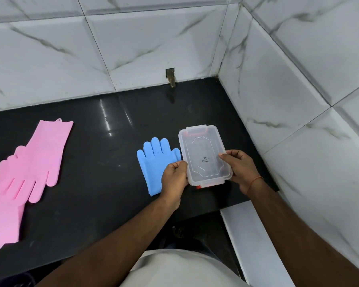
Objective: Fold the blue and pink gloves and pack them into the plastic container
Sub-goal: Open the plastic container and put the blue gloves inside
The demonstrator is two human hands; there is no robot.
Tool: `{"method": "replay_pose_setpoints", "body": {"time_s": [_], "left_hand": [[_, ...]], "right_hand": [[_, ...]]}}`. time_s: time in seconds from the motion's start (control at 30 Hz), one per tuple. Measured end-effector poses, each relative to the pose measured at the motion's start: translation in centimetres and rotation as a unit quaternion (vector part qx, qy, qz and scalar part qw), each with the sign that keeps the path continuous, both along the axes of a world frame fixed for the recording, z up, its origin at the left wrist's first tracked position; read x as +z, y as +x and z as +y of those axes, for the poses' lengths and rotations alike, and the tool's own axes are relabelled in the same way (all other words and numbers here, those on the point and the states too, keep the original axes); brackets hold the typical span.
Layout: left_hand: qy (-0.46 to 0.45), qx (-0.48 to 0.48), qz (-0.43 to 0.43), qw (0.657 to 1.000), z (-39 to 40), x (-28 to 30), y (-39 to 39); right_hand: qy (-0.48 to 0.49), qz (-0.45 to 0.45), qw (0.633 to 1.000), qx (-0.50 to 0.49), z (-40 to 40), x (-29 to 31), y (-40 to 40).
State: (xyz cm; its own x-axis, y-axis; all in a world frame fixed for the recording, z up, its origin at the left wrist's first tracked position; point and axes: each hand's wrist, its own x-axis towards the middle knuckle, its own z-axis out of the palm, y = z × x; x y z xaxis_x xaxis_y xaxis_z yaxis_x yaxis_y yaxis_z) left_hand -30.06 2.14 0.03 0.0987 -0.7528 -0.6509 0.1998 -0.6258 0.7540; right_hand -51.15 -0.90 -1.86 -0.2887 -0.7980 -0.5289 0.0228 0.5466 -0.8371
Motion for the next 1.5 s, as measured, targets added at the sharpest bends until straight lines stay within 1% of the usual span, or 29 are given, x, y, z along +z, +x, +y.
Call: {"method": "replay_pose_setpoints", "body": {"time_s": [0.2, 0.33, 0.4, 0.5, 0.53, 0.57, 0.67, 0.8, 0.87, 0.93, 1.0, 1.03, 1.07, 1.1, 1.13, 1.17, 1.2, 1.23, 1.3, 1.33, 1.37, 1.4, 1.43, 1.5], "left_hand": [[-0.006, -0.027, -0.027, 0.999, -0.4, -0.2, -0.1], [-0.011, -0.042, -0.053, 0.998, -0.7, -0.1, -0.2], [-0.014, -0.048, -0.061, 0.997, -0.8, 0.0, -0.2], [-0.007, -0.047, -0.042, 0.998, -0.9, 0.1, -0.3], [-0.001, -0.053, -0.036, 0.998, -0.9, 0.2, -0.3], [0.003, -0.062, -0.039, 0.997, -0.9, 0.2, -0.3], [-0.010, -0.073, -0.080, 0.994, -0.8, 0.1, 0.0], [-0.071, -0.016, -0.105, 0.992, -0.4, 0.9, 0.8], [-0.107, 0.026, -0.078, 0.991, -0.2, 1.9, 1.5], [-0.145, 0.049, -0.036, 0.988, -0.3, 3.5, 2.2], [-0.177, 0.054, -0.003, 0.983, -0.3, 5.4, 2.6], [-0.187, 0.052, 0.011, 0.981, -0.4, 6.3, 2.5], [-0.196, 0.046, 0.022, 0.979, -0.5, 7.3, 2.3], [-0.203, 0.034, 0.029, 0.978, -0.6, 8.2, 2.0], [-0.210, 0.018, 0.035, 0.977, -0.7, 9.0, 1.6], [-0.215, 0.003, 0.044, 0.976, -0.9, 9.6, 1.1], [-0.219, -0.011, 0.062, 0.974, -1.3, 10.1, 0.5], [-0.220, -0.028, 0.082, 0.972, -1.6, 10.4, -0.1], [-0.213, -0.085, 0.099, 0.968, -2.7, 10.5, -1.4], [-0.204, -0.115, 0.089, 0.968, -3.3, 10.2, -1.9], [-0.195, -0.133, 0.064, 0.970, -3.8, 9.6, -2.2], [-0.190, -0.136, 0.019, 0.972, -4.4, 8.7, -2.4], [-0.189, -0.128, -0.038, 0.973, -4.8, 7.4, -2.3], [-0.176, -0.121, -0.139, 0.967, -5.2, 4.5, -1.6]], "right_hand": [[0.008, -0.023, 1.000, 0.005, -0.3, 0.2, -0.1], [0.017, -0.061, 0.998, 0.007, -0.4, 0.5, -0.3], [0.012, -0.093, 0.996, 0.011, -0.4, 0.7, -0.4], [-0.004, -0.129, 0.991, 0.017, -0.4, 1.1, -0.4], [-0.010, -0.116, 0.993, 0.015, -0.4, 1.2, -0.2], [-0.015, -0.085, 0.996, 0.013, -0.3, 1.3, -0.1], [-0.040, 0.019, 0.999, 0.018, -0.1, 1.5, 0.6], [-0.108, 0.128, 0.985, 0.049, 0.8, 3.2, 1.4], [-0.133, 0.167, 0.975, 0.063, 1.3, 4.6, 2.2], [-0.166, 0.234, 0.955, 0.081, 2.0, 6.2, 3.0], [-0.227, 0.315, 0.912, 0.133, 3.1, 8.0, 3.9], [-0.262, 0.352, 0.879, 0.185, 3.7, 8.8, 4.2], [-0.288, 0.393, 0.838, 0.246, 4.4, 9.4, 4.6], [-0.300, 0.440, 0.792, 0.297, 5.0, 9.8, 4.9], [-0.306, 0.486, 0.751, 0.325, 5.4, 10.1, 5.1], [-0.310, 0.524, 0.724, 0.325, 5.6, 10.2, 5.0], [-0.319, 0.550, 0.711, 0.301, 5.7, 10.1, 4.8], [-0.336, 0.566, 0.706, 0.262, 5.6, 9.9, 4.2], [-0.377, 0.570, 0.708, 0.177, 5.2, 9.3, 2.4], [-0.388, 0.562, 0.718, 0.136, 5.0, 8.8, 1.3], [-0.389, 0.547, 0.736, 0.091, 4.8, 8.2, 0.2], [-0.380, 0.526, 0.760, 0.039, 4.6, 7.6, -0.7], [-0.359, 0.491, 0.794, -0.015, 4.6, 7.1, -1.5], [-0.302, 0.370, 0.870, -0.121, 4.6, 5.7, -2.4]]}}
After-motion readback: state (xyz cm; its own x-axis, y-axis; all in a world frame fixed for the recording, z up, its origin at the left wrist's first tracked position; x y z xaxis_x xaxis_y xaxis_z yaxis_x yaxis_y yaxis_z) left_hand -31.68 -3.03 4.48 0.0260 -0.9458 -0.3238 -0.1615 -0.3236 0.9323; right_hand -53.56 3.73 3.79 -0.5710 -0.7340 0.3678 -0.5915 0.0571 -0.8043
